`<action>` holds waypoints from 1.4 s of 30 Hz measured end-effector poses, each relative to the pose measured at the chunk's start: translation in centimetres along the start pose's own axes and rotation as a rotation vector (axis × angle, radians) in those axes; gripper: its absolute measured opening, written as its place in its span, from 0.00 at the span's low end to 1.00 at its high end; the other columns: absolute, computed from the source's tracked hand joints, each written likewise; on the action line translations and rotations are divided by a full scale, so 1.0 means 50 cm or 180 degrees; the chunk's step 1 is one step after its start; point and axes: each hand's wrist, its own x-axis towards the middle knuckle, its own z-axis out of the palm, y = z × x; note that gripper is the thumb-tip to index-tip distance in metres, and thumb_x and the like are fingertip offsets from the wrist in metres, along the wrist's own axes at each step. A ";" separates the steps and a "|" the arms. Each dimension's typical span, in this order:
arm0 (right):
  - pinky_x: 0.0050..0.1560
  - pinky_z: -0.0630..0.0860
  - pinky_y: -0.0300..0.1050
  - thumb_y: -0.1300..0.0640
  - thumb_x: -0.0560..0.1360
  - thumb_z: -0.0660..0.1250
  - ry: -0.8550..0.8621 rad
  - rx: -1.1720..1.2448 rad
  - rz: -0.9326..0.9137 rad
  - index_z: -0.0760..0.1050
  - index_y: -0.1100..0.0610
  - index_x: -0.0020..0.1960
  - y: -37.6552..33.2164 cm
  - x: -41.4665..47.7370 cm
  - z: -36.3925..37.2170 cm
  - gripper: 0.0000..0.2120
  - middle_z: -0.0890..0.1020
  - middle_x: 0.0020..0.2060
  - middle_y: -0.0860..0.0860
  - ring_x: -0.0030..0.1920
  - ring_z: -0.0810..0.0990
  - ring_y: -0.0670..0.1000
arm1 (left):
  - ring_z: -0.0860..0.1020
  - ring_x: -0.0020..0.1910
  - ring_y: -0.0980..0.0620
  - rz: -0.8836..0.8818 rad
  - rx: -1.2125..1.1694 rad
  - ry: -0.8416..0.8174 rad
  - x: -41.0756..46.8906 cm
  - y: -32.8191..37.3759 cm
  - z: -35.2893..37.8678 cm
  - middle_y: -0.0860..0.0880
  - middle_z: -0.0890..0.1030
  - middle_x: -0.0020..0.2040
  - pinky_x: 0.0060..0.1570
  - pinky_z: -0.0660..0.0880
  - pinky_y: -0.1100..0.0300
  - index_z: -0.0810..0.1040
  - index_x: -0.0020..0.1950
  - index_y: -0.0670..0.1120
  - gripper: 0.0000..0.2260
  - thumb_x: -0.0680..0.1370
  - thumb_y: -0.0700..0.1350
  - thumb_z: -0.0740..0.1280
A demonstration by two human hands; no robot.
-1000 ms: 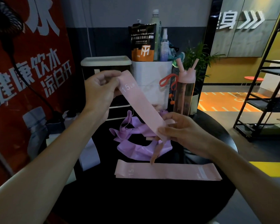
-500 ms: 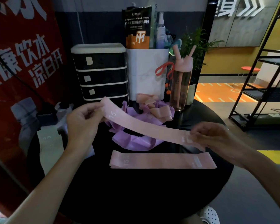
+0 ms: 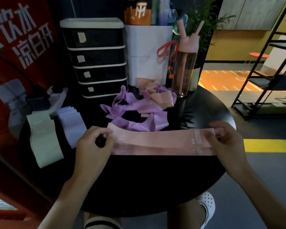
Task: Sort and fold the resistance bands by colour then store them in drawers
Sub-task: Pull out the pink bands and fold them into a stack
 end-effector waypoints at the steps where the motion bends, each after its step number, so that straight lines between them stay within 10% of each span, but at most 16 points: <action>1: 0.38 0.75 0.53 0.61 0.75 0.70 0.0020 -0.0156 -0.0079 0.77 0.46 0.47 0.002 -0.002 0.002 0.10 0.80 0.38 0.58 0.38 0.76 0.63 | 0.78 0.43 0.55 0.0072 0.0129 -0.0004 -0.001 -0.001 0.001 0.53 0.79 0.41 0.46 0.71 0.70 0.81 0.45 0.45 0.08 0.73 0.33 0.71; 9: 0.44 0.75 0.47 0.46 0.70 0.64 -0.0065 -0.0527 -0.0124 0.78 0.42 0.42 0.026 -0.005 0.001 0.04 0.81 0.40 0.44 0.46 0.79 0.55 | 0.74 0.40 0.49 0.0512 0.0817 -0.0115 -0.016 0.004 0.005 0.50 0.77 0.37 0.42 0.70 0.57 0.78 0.38 0.42 0.07 0.68 0.30 0.71; 17: 0.46 0.74 0.50 0.66 0.73 0.69 -0.0209 -0.0913 -0.0165 0.76 0.42 0.39 0.030 -0.004 0.007 0.17 0.80 0.38 0.36 0.45 0.77 0.56 | 0.70 0.39 0.49 0.0385 0.1290 -0.0396 -0.017 -0.008 0.009 0.52 0.72 0.34 0.37 0.71 0.51 0.75 0.35 0.43 0.07 0.67 0.35 0.72; 23: 0.52 0.72 0.54 0.62 0.69 0.74 -0.0081 -0.1506 -0.0424 0.81 0.52 0.45 0.046 0.001 0.015 0.08 0.72 0.45 0.53 0.50 0.72 0.60 | 0.69 0.43 0.49 0.0481 0.1475 -0.0452 -0.020 -0.006 0.011 0.52 0.68 0.42 0.37 0.69 0.56 0.76 0.35 0.46 0.12 0.70 0.53 0.72; 27: 0.54 0.71 0.55 0.53 0.67 0.71 -0.0210 -0.1799 -0.0426 0.81 0.52 0.44 0.046 -0.002 0.019 0.06 0.72 0.48 0.51 0.52 0.70 0.59 | 0.73 0.53 0.47 0.1185 0.1539 -0.0768 -0.021 -0.005 0.016 0.52 0.74 0.51 0.51 0.67 0.54 0.82 0.44 0.48 0.11 0.72 0.52 0.63; 36: 0.55 0.71 0.60 0.40 0.66 0.60 -0.0467 -0.1931 -0.0417 0.73 0.41 0.38 0.038 -0.003 0.018 0.07 0.72 0.47 0.45 0.53 0.73 0.59 | 0.75 0.50 0.53 0.1328 0.1704 -0.1190 -0.022 -0.004 0.022 0.60 0.77 0.46 0.50 0.64 0.55 0.80 0.41 0.52 0.11 0.74 0.54 0.60; 42: 0.56 0.70 0.59 0.55 0.71 0.72 -0.0448 -0.1806 -0.0297 0.73 0.39 0.40 0.000 0.026 0.028 0.12 0.72 0.47 0.45 0.54 0.71 0.57 | 0.77 0.51 0.49 0.1414 0.1504 -0.0867 0.056 0.066 0.067 0.56 0.79 0.47 0.51 0.69 0.50 0.82 0.46 0.52 0.13 0.75 0.55 0.60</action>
